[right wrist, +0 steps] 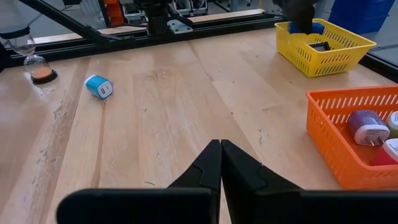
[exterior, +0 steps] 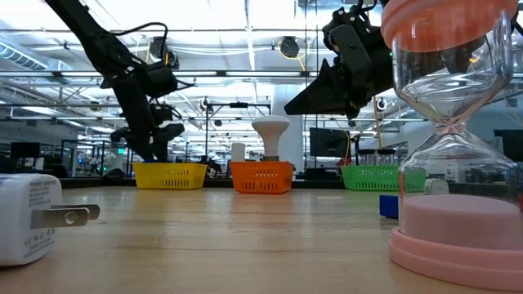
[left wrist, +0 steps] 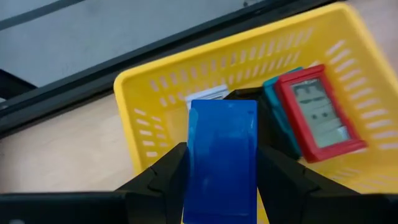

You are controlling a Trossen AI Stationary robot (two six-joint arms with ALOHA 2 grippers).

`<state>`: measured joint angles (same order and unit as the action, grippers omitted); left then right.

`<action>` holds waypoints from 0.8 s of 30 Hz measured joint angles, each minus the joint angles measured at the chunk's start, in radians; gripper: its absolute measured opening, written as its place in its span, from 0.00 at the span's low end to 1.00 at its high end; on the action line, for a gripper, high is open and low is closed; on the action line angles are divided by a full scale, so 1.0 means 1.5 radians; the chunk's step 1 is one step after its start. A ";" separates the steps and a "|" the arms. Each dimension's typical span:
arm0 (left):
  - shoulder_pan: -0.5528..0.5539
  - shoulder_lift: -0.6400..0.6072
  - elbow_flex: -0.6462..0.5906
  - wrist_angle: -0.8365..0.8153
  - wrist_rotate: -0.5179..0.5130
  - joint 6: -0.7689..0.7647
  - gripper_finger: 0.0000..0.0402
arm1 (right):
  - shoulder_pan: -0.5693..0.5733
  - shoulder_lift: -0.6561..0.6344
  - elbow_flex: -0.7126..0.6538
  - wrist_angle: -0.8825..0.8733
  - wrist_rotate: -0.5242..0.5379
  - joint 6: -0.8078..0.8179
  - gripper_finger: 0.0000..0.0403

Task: Pick & Place Office items
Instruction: Put the top blue digital clock into the yellow bin, then put the blue charger adapter into the orange bin

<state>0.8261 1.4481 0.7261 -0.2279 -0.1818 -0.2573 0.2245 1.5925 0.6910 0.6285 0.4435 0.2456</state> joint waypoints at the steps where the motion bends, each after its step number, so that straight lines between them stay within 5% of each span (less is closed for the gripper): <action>1: 0.000 0.005 0.000 0.000 0.000 0.000 0.40 | 0.000 0.000 0.000 0.000 0.000 0.000 0.00; 11: -0.001 0.038 0.000 0.028 0.000 0.006 0.42 | 0.000 0.000 0.000 0.000 0.000 0.000 0.00; 24: -0.002 -0.006 0.000 -0.005 -0.001 0.043 0.61 | 0.000 0.000 0.000 0.000 0.000 0.000 0.00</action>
<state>0.8234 1.4391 0.7261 -0.2351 -0.1837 -0.1922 0.2245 1.5925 0.6910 0.6281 0.4438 0.2455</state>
